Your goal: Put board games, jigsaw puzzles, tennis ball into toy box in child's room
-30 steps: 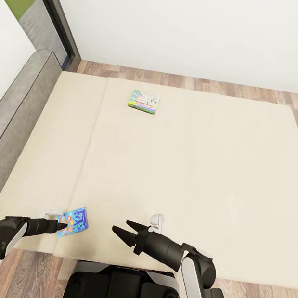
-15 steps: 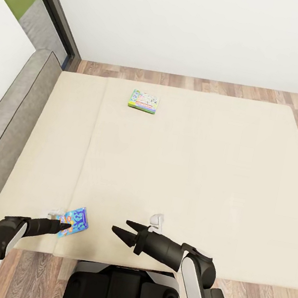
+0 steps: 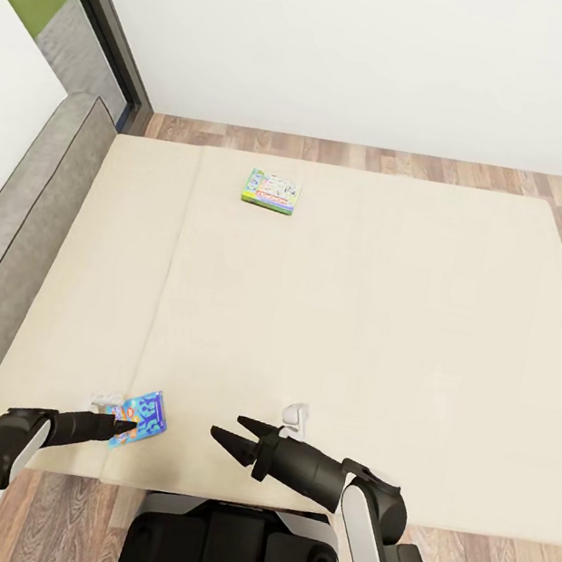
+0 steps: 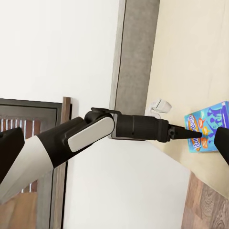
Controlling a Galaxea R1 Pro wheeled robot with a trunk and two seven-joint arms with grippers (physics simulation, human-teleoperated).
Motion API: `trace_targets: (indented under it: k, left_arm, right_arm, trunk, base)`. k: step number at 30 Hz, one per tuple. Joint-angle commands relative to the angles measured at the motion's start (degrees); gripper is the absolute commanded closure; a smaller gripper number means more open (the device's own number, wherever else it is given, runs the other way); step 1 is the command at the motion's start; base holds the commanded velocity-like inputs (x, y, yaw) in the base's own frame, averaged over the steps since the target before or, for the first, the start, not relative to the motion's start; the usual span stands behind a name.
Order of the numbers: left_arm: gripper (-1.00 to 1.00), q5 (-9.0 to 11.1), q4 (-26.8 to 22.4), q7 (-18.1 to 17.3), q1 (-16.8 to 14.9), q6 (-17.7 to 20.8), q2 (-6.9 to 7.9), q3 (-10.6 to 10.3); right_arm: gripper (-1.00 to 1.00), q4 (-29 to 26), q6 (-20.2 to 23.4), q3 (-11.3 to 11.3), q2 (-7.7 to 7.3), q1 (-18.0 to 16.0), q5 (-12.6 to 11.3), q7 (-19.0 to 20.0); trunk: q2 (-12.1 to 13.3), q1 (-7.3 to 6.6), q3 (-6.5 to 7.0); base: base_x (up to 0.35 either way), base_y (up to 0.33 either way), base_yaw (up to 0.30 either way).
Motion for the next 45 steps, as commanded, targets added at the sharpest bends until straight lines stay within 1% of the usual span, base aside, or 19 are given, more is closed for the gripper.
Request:
trace_targets:
  k: [1, 14, 22, 32, 45]
  left_arm:
    - [-1.0, -0.5, -0.1, -0.5, 0.0, 0.3, -0.05, 0.4]
    - [-1.0, -0.2, 0.0, -0.7, 0.0, 0.1, 0.05, 0.6]
    - [-1.0, 0.6, 0.0, -0.7, 0.0, -2.3, 0.01, 1.1]
    - [-1.0, 1.0, 0.0, -0.6, 0.0, -3.0, -0.1, 1.5]
    - [-1.0, 1.1, 0.0, -0.6, 0.0, -3.2, -0.15, 1.5]
  right_arm:
    - [-1.0, 0.0, 0.3, 0.0, 0.02, 0.0, -0.2, 0.0]
    - [-1.0, 0.0, 0.3, 0.0, 0.02, 0.0, -0.2, -0.1]
    - [-1.0, 0.0, 0.3, 0.0, 0.02, 0.0, -0.2, -0.2]
    - [-1.0, 0.0, 0.2, 0.0, 0.02, 0.0, -0.2, -0.3]
    - [-1.0, 0.0, 0.2, -0.1, 0.02, 0.0, -0.2, 0.0]
  trunk:
    - [-0.1, 0.03, -0.06]
    - [-0.1, 0.03, -0.06]
    - [-0.1, 0.03, -0.06]
    - [-0.1, 0.03, -0.11]
    - [-0.1, 0.03, -1.03]
  base:
    - [0.0, 0.0, 0.0]
    - [0.0, 0.0, 0.0]
    - [0.0, 0.0, 0.0]
    - [0.0, 0.0, 0.0]
    - [0.0, 0.0, 0.0]
